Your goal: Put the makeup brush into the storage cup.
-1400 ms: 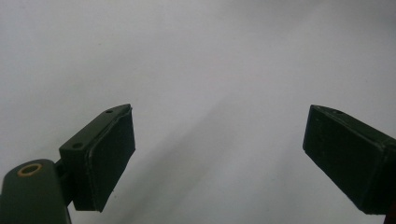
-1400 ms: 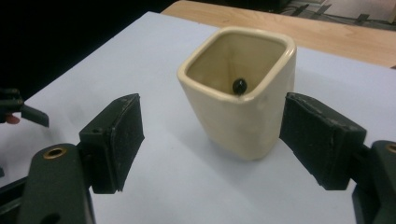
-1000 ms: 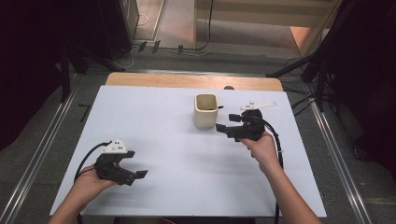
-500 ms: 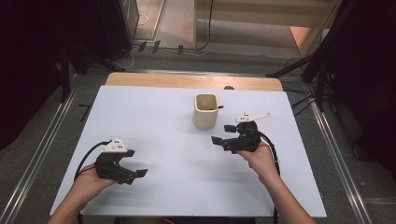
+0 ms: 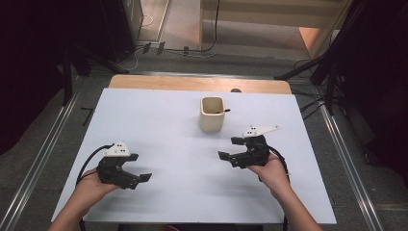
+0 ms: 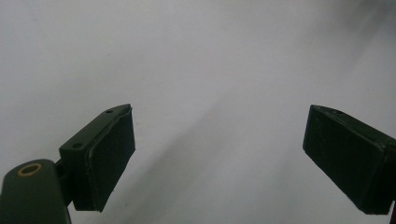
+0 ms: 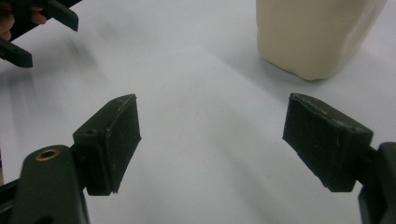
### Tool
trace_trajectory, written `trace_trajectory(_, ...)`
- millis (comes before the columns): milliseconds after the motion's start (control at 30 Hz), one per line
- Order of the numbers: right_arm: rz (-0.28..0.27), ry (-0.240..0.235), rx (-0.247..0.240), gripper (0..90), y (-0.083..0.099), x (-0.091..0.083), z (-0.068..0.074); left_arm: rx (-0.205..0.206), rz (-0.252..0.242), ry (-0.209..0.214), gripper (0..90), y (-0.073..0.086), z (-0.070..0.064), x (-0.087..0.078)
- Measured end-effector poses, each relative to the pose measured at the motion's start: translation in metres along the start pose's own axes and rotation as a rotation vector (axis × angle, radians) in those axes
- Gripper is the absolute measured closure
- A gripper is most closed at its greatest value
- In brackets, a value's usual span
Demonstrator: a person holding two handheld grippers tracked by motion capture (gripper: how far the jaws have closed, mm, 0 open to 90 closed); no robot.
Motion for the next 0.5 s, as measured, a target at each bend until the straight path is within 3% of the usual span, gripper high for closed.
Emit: trace_trajectory(500, 0.026, 0.01, -0.05, 19.9, 0.024, -0.017, 0.0, 0.005, -0.006, -0.001, 9.4, 0.0, 0.0, -0.001)
Point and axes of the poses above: each handheld gripper's, and its own axes: x roughly forward along the jaws, y roughly out of its underside, z roughly to its left, the point moved 8 cm from there along x, roughly forward along the jaws, and after that the axes turned 15 degrees about y, right-handed, at the moved point
